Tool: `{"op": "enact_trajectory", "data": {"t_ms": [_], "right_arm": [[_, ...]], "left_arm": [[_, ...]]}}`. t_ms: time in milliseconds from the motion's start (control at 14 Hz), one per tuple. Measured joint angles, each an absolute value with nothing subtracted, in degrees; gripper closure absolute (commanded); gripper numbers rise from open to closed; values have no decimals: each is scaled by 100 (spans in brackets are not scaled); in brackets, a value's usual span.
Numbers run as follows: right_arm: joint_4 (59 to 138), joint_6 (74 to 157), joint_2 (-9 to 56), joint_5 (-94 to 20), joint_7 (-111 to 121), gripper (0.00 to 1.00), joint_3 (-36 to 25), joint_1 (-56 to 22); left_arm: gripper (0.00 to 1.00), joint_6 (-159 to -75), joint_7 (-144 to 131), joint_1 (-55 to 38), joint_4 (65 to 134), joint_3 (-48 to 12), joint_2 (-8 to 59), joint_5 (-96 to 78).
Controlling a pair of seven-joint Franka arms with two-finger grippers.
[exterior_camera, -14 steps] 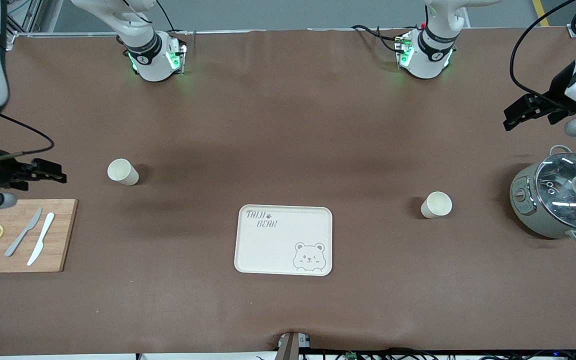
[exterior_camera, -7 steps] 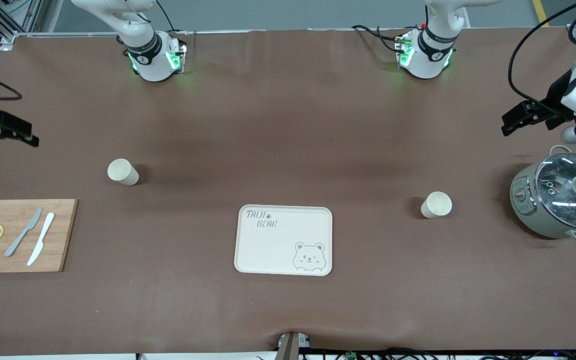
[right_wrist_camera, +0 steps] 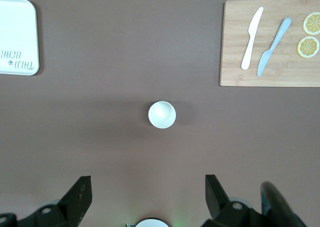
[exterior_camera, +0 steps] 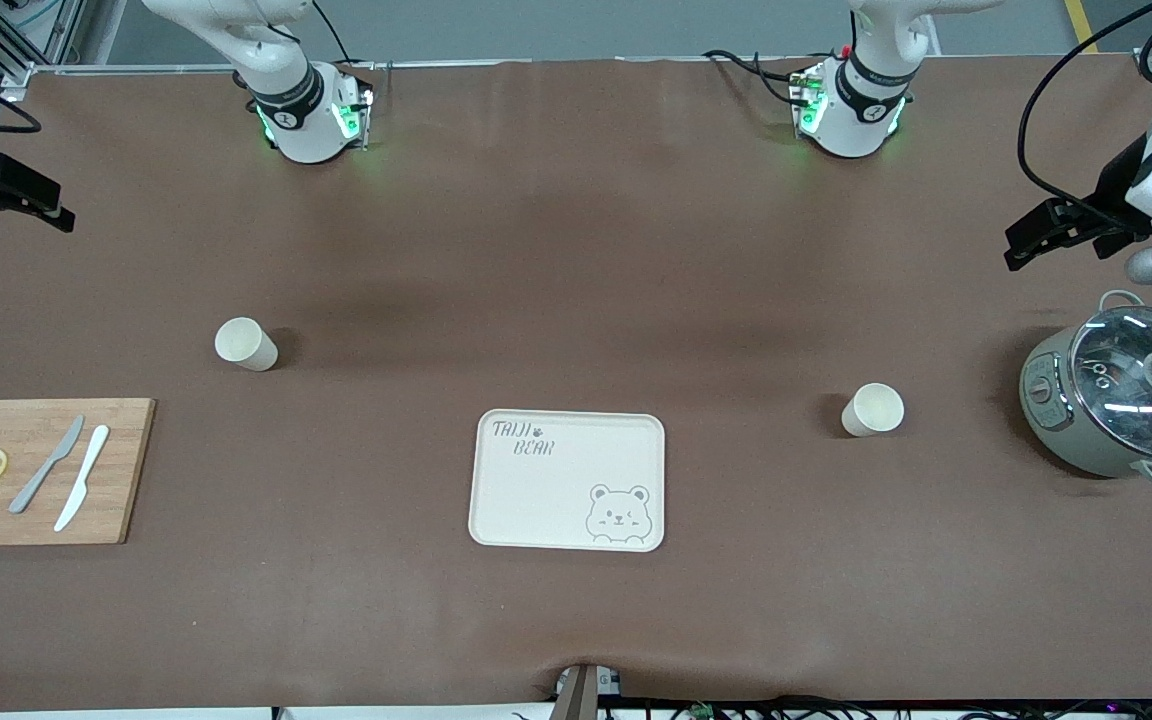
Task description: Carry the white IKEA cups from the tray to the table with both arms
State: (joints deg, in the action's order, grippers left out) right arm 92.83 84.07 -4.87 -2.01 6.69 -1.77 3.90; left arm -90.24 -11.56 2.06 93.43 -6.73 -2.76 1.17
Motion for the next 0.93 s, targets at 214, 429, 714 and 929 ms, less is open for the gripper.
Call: {"op": "enact_trajectory", "data": {"t_ms": [214,429,714,929], "right_arm": [[9283,8573,-474,-200,665,0,-168,397],[9283,8625,-445,-189,665,0,-131,366],[9283,8631,-436,30,666,0,-120,219],[9283,8635,-436,40,666,0,-120,175]], "left_arm": [[0,-8995,-1156,206,9313,-673,-281,117],[0,-8926,-1152,213,9308,-655,-281,117],[0,-8712,-1116,216,9234,-639,-285,117],[0,-8636,-1109,212,9161,-640,-287,117]]}}
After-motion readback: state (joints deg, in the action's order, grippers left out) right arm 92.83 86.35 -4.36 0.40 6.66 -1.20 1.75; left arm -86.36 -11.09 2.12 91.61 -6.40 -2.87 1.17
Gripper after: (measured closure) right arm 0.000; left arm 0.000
